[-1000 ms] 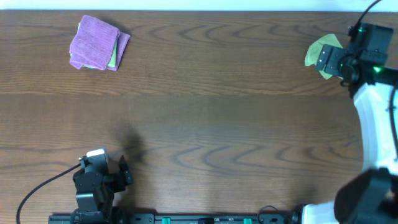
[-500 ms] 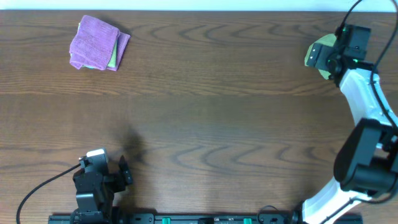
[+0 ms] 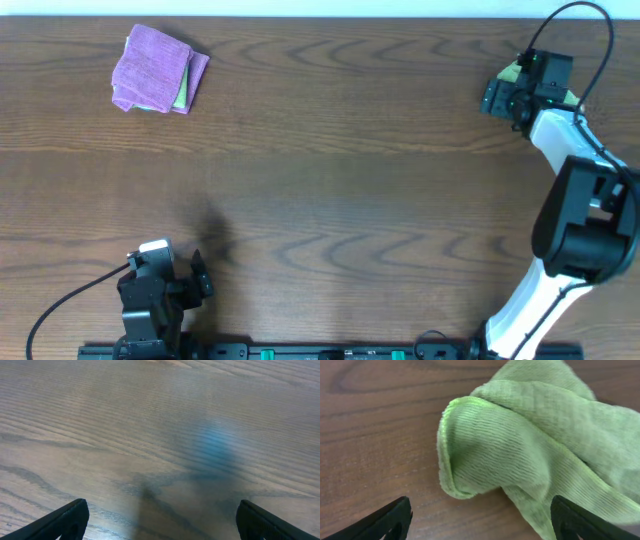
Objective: Fold the cloth
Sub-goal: 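Reach the right gripper to the crumpled green cloth and grasp it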
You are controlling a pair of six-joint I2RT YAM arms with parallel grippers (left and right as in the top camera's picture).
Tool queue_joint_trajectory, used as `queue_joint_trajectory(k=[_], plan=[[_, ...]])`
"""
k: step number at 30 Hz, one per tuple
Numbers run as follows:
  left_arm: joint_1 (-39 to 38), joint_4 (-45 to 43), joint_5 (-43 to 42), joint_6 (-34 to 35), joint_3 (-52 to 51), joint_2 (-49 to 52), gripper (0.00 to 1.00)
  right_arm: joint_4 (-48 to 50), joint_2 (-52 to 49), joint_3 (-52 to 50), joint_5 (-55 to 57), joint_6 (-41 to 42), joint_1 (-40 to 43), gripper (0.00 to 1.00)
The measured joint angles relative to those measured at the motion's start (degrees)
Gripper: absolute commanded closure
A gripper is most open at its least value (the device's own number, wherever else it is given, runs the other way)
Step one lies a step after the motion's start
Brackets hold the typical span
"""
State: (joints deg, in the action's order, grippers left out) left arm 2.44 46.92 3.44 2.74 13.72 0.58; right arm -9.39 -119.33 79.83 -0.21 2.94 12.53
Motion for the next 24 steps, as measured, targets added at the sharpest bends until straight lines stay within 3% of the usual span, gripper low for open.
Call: queue_joint_trajectory(k=[12,19,24], plan=[[0.0,0.0,0.0,-0.02,0.0,0.0,0.05,6.1,-3.61,0.04,-3.02,0.04,0.0,0.25],[0.0,0.0,0.0,0.0,0.0,0.0,0.05,8.79,-3.8,0.04,-4.07,0.33,0.0,0.97],[0.0,0.0,0.0,0.0,0.0,0.0,0.05,8.72,-3.58,0.04,-6.25,0.46,-0.11,0.99]])
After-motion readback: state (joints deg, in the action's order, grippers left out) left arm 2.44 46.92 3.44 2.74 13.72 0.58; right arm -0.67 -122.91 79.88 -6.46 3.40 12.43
